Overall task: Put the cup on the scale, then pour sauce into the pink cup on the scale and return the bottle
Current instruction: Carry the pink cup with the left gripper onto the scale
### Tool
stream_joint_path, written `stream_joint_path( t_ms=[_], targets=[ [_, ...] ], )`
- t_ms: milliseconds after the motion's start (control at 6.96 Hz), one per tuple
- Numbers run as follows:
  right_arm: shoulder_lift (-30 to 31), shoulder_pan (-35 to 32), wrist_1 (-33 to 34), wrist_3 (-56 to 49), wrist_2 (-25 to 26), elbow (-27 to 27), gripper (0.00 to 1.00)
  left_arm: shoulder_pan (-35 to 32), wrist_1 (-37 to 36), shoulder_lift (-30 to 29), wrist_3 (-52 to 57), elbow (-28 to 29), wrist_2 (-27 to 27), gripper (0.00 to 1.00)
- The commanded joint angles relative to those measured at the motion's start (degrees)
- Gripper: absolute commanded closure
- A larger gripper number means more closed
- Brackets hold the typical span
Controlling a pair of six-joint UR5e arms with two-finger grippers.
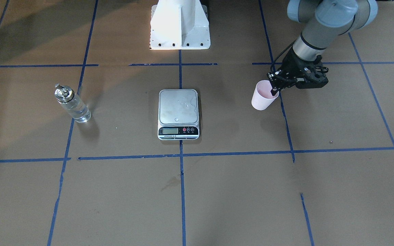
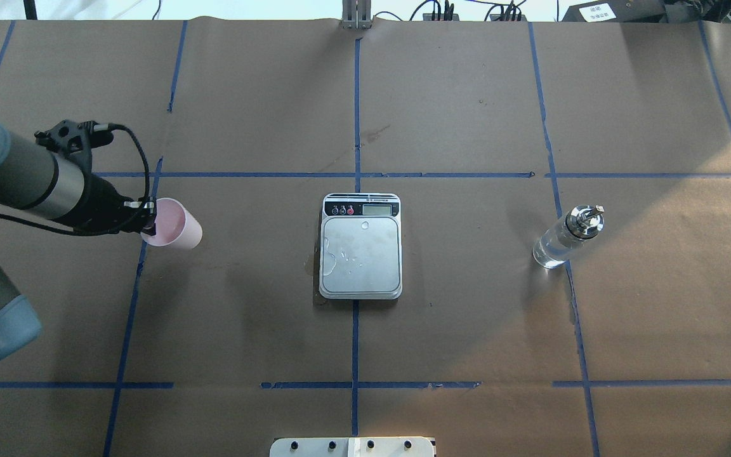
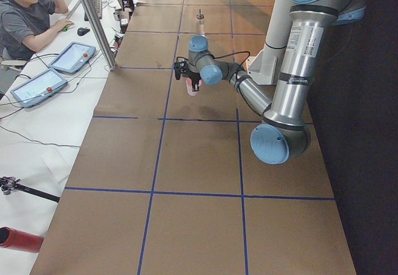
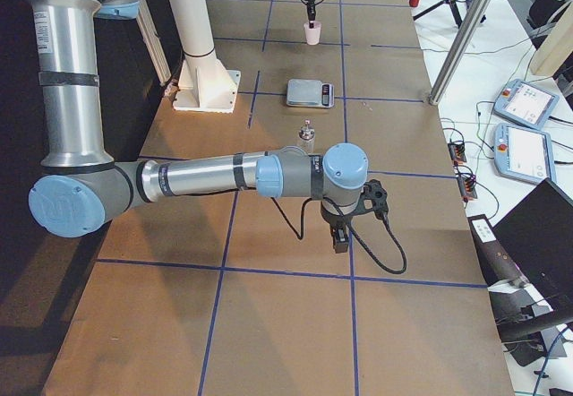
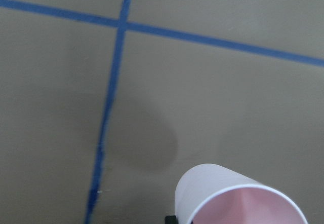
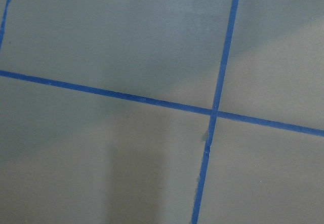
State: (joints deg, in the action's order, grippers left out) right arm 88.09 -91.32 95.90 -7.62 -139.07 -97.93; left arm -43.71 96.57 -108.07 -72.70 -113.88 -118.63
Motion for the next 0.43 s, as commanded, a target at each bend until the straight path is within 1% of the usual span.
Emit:
stream_joint_path(
  t_ms=[0, 144, 287],
  targets=[
    [0.2, 0.0, -0.4, 5.2, -0.1, 0.0, 0.00, 5.3, -10.8, -17.5, -15.4, 5.6, 0.9, 1.00],
    [0.2, 0.0, -0.6, 5.2, 0.1, -0.2, 0.00, 9.3, -10.8, -24.3, -20.1, 12.2, 6.2, 1.00],
    [0.3, 0.0, -0.5, 5.3, 0.0, 0.0, 0.00, 11.3, -10.3, -26.3, -22.6, 13.9, 7.1, 1.00]
  ],
)
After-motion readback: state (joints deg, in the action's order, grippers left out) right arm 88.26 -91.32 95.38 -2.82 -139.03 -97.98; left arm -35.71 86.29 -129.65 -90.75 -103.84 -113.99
